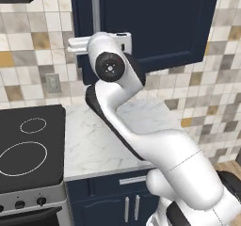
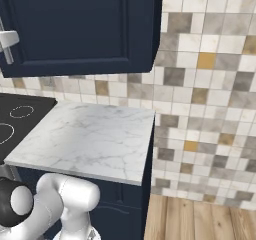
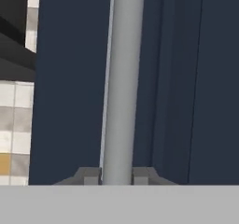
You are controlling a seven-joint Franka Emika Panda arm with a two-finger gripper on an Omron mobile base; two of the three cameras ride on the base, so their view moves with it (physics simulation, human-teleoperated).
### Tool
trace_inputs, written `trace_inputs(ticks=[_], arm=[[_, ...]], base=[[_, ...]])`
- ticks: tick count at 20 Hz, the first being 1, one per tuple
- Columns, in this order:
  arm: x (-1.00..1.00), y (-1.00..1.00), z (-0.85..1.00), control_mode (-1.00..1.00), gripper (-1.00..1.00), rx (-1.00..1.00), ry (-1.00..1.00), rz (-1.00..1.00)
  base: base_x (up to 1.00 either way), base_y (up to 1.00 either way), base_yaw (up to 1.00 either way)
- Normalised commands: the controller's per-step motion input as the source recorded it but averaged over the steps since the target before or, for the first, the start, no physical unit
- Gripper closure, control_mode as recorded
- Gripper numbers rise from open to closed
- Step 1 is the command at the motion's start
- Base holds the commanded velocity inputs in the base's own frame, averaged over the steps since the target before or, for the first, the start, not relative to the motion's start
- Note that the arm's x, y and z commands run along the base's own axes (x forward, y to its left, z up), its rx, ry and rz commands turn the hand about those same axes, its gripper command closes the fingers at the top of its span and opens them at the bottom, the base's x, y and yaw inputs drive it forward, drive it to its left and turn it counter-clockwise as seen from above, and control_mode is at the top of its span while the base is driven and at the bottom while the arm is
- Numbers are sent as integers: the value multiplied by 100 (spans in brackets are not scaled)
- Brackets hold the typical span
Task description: The dining table condiment station is running low on condiment bottle. Refill the condiment station by opening the cabinet and taking the condiment bottle from the cabinet and placing it on the dining table.
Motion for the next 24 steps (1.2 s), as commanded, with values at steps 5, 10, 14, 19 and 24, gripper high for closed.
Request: trace_inputs(ticks=[5, 10, 14, 19, 24], arm=[[-100, -35, 0, -100, 100, 8, -1, 0], [-100, -27, 0, -100, 100, 6, -1, 0], [-100, -14, 0, -100, -100, 3, 0, 0], [-100, 20, 5, -100, -100, 0, 4, -2], [-100, 69, 17, -100, -100, -6, 0, -2]], base=[[0, 0, 0], [0, 0, 0], [0, 0, 0], [0, 0, 0], [0, 0, 0]])
